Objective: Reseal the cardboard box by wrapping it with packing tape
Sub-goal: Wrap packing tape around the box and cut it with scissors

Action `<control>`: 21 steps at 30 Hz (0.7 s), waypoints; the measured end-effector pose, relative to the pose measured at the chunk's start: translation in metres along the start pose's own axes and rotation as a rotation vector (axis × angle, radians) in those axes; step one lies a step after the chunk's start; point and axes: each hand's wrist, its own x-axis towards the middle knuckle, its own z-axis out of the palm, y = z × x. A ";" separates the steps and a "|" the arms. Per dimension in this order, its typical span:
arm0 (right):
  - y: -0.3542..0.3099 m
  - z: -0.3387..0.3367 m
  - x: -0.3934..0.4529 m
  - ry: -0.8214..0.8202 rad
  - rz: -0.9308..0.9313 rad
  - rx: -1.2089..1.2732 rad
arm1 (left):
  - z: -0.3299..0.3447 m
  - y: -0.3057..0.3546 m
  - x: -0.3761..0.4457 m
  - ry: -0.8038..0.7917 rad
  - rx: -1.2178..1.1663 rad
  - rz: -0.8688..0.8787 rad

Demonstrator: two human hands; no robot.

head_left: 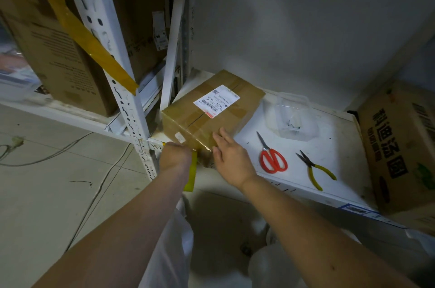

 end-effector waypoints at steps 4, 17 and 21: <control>-0.019 0.007 0.005 -0.054 -0.010 0.086 | -0.014 -0.008 -0.001 0.101 -0.006 -0.035; 0.048 -0.051 0.074 0.437 0.430 0.094 | -0.008 -0.017 0.001 0.209 -0.060 -0.033; 0.085 -0.066 0.116 0.293 0.570 0.297 | -0.002 -0.017 0.006 0.234 -0.075 -0.015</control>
